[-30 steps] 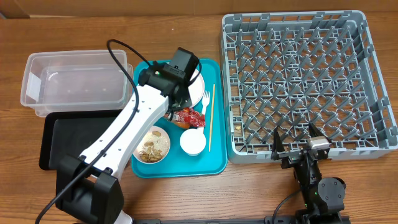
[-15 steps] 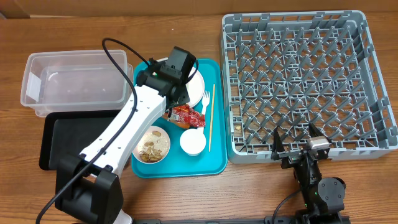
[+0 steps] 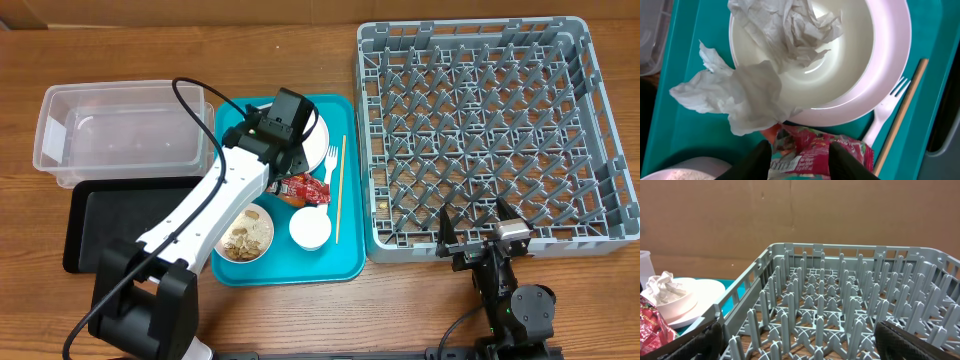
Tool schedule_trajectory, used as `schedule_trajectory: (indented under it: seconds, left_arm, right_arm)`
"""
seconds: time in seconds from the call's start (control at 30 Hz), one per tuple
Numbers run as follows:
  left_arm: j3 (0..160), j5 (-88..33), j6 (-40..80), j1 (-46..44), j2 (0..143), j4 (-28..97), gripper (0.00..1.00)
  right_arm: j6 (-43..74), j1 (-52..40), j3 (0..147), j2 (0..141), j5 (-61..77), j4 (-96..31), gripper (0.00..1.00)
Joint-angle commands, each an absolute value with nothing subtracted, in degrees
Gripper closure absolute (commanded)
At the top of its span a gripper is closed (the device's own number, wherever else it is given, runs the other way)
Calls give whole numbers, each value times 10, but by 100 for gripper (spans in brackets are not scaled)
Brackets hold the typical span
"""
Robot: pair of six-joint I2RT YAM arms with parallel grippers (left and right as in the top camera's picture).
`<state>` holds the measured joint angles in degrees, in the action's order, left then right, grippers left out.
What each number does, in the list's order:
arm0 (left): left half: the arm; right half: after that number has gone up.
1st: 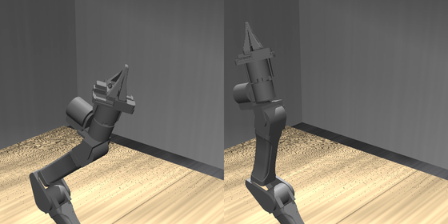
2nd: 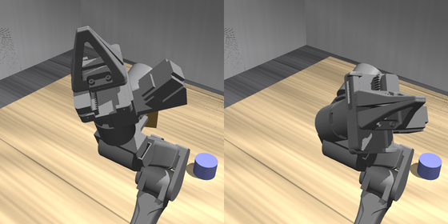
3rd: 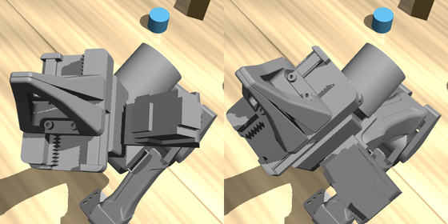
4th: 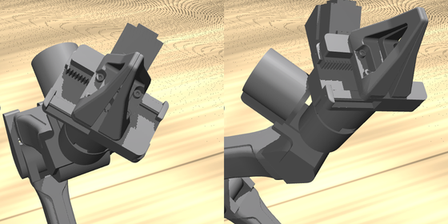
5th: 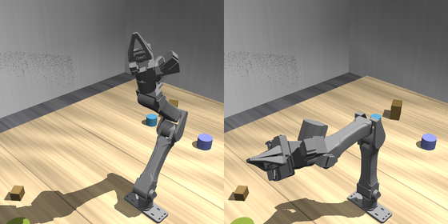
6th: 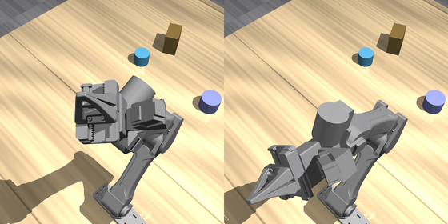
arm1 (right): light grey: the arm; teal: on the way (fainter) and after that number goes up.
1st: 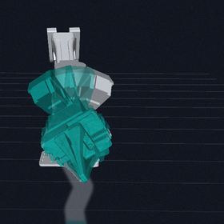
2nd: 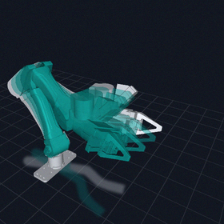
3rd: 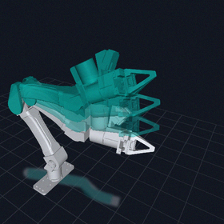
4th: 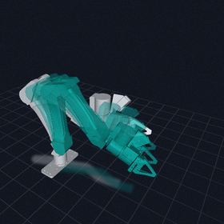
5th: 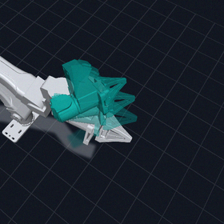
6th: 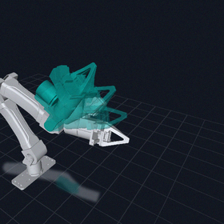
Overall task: Sort waste into correct bins and load items into the dishwasher
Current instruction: 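Reach the left gripper over the teal tray to the red wrapper, then grasp the red snack wrapper with the left gripper and lift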
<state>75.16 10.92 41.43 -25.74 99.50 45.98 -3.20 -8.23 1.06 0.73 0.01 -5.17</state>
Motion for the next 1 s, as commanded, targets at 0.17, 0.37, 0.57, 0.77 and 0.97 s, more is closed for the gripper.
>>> schedule_trajectory:
  seconds: [0.17, 0.37, 0.57, 0.77, 0.97]
  left_arm:
    - [695, 105, 407, -255, 1000, 394, 56]
    - [695, 73, 407, -255, 1000, 389, 96]
    - [726, 59, 392, -255, 994, 413, 96]
    - [792, 62, 390, -254, 977, 472, 96]
    - [867, 67, 372, -243, 963, 540, 96]
  right_arm:
    - [-30, -80, 4, 2, 1, -48, 0]
    - [-29, -80, 4, 2, 1, -48, 0]
    - [-30, -80, 4, 2, 1, -48, 0]
    - [-30, -80, 4, 2, 1, -48, 0]
    - [-30, -80, 4, 2, 1, -48, 0]
